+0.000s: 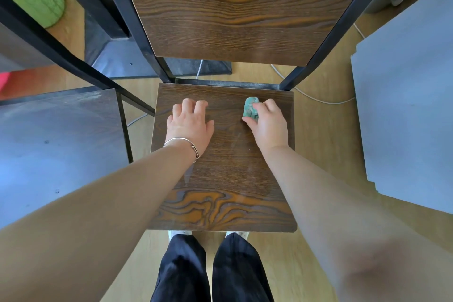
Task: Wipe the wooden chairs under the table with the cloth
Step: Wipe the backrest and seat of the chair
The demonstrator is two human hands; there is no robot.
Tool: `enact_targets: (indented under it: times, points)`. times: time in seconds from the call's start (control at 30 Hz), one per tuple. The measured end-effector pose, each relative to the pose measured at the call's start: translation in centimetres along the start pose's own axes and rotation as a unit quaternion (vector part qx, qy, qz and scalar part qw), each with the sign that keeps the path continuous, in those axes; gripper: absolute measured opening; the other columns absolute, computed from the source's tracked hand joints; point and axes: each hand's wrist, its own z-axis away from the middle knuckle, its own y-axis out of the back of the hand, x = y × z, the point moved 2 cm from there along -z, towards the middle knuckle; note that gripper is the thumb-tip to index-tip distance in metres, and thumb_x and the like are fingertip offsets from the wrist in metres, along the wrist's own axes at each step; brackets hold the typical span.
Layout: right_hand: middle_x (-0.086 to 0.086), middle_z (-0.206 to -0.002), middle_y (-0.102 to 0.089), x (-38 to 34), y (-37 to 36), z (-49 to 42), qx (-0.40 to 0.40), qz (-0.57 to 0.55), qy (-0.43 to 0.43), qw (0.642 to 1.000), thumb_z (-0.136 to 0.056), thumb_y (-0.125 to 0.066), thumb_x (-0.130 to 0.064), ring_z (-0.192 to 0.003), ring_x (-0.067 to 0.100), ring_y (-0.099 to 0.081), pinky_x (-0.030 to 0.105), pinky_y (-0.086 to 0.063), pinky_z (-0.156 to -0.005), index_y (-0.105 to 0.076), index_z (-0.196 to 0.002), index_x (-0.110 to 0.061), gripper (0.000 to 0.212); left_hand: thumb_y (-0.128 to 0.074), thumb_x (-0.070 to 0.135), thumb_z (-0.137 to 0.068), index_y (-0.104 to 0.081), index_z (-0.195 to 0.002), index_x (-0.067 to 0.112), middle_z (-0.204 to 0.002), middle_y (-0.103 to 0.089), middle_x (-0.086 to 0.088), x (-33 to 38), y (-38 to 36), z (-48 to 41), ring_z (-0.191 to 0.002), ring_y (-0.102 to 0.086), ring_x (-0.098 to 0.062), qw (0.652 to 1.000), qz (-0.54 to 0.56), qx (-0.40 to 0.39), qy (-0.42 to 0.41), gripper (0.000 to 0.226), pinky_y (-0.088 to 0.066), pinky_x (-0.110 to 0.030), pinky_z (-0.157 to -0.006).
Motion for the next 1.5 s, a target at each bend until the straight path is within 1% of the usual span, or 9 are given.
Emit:
enact_targets:
  times: [0.13, 0.27, 0.43, 0.63, 0.8, 1.1, 1.27, 1.4, 1.5]
  points:
    - [0.004, -0.124, -0.055, -0.8, -0.1, -0.8, 0.003, 0.028, -0.027, 0.999, -0.091, -0.066, -0.034, -0.113, 0.018, -0.055, 0.029, -0.051, -0.092, -0.057, -0.126, -0.015, 0.041, -0.044, 0.04, -0.097, -0.034, -0.139, 0.025, -0.136, -0.039, -0.007, 0.1, -0.2, -0.2, -0.125, -0.036, -0.029, 1.0, 0.0, 0.0, 0.001, 0.046, -0.038, -0.044, -0.101]
    - [0.004, -0.126, -0.058, -0.5, -0.1, -0.8, 0.016, -0.008, -0.038, 0.999, -0.092, -0.066, -0.027, -0.114, 0.019, -0.058, 0.03, -0.05, -0.098, -0.06, -0.127, -0.015, 0.038, -0.044, 0.04, -0.097, -0.034, -0.139, 0.025, -0.136, -0.038, -0.007, 0.3, -0.3, -0.7, -0.124, -0.036, -0.029, 1.0, -0.001, 0.002, 0.002, 0.046, -0.038, -0.044, -0.101]
    - [0.003, -0.125, -0.06, 0.7, 0.9, -1.5, 0.023, -0.035, -0.003, 0.999, -0.092, -0.066, -0.019, -0.11, 0.017, -0.06, 0.026, -0.052, -0.094, -0.065, -0.125, -0.013, 0.033, -0.044, 0.039, -0.097, -0.034, -0.139, 0.024, -0.136, -0.038, -0.007, 0.8, -0.5, -1.6, -0.122, -0.036, -0.029, 1.0, -0.012, 0.01, -0.01, 0.046, -0.037, -0.044, -0.1]
    - [0.004, -0.121, -0.061, 2.7, 2.7, -5.0, 0.047, -0.016, 0.024, 0.998, -0.093, -0.061, -0.006, -0.1, 0.023, -0.062, 0.033, -0.055, -0.089, -0.068, -0.119, -0.006, 0.027, -0.043, 0.041, -0.096, -0.033, -0.14, 0.024, -0.135, -0.038, -0.006, 1.5, -1.0, -3.0, -0.121, -0.036, -0.029, 0.999, -0.03, 0.0, -0.023, 0.047, -0.036, -0.043, -0.099]
    - [0.004, -0.126, -0.061, 3.1, 3.3, -6.4, 0.019, 0.014, 0.024, 0.999, -0.091, -0.063, -0.006, -0.105, 0.024, -0.062, 0.032, -0.055, -0.091, -0.066, -0.123, -0.007, 0.032, -0.043, 0.042, -0.096, -0.033, -0.139, 0.024, -0.134, -0.038, -0.005, 2.3, -1.2, -3.8, -0.12, -0.036, -0.028, 0.999, -0.029, 0.0, -0.024, 0.047, -0.037, -0.043, -0.098]
    - [0.003, -0.13, -0.06, 2.6, 2.6, -6.4, 0.003, -0.003, 0.046, 0.999, -0.09, -0.064, -0.004, -0.11, 0.025, -0.061, 0.034, -0.055, -0.092, -0.065, -0.123, -0.008, 0.033, -0.043, 0.043, -0.097, -0.032, -0.14, 0.025, -0.136, -0.037, -0.004, 3.1, -1.4, -4.9, -0.122, -0.035, -0.028, 0.999, -0.034, -0.009, -0.024, 0.048, -0.036, -0.042, -0.101]
    - [0.001, -0.134, -0.053, 2.2, 2.6, -7.8, -0.058, 0.033, 0.042, 0.997, -0.095, -0.059, -0.013, -0.112, 0.022, -0.058, 0.033, -0.054, -0.09, -0.057, -0.129, -0.013, 0.035, -0.042, 0.043, -0.097, -0.032, -0.14, 0.026, -0.136, -0.036, -0.002, 3.0, -1.6, -5.6, -0.123, -0.035, -0.027, 0.999, -0.037, -0.008, -0.025, 0.048, -0.035, -0.042, -0.102]
    - [-0.001, -0.136, -0.05, 2.1, 2.1, -8.2, -0.094, 0.029, 0.037, 0.994, -0.096, -0.058, -0.027, -0.118, 0.021, -0.054, 0.035, -0.053, -0.093, -0.052, -0.134, -0.017, 0.04, -0.041, 0.043, -0.097, -0.032, -0.14, 0.026, -0.136, -0.037, -0.002, 3.0, -1.7, -6.2, -0.124, -0.035, -0.026, 0.999, -0.044, -0.005, -0.025, 0.047, -0.036, -0.042, -0.102]
    - [0.0, -0.135, -0.052, 2.2, 1.9, -8.4, -0.088, 0.025, 0.026, 0.996, -0.097, -0.056, -0.025, -0.116, 0.021, -0.056, 0.032, -0.052, -0.091, -0.054, -0.134, -0.017, 0.037, -0.041, 0.043, -0.097, -0.03, -0.141, 0.026, -0.136, -0.037, -0.002, 3.0, -1.8, -6.5, -0.124, -0.035, -0.026, 0.999, -0.044, -0.005, -0.029, 0.048, -0.036, -0.041, -0.102]
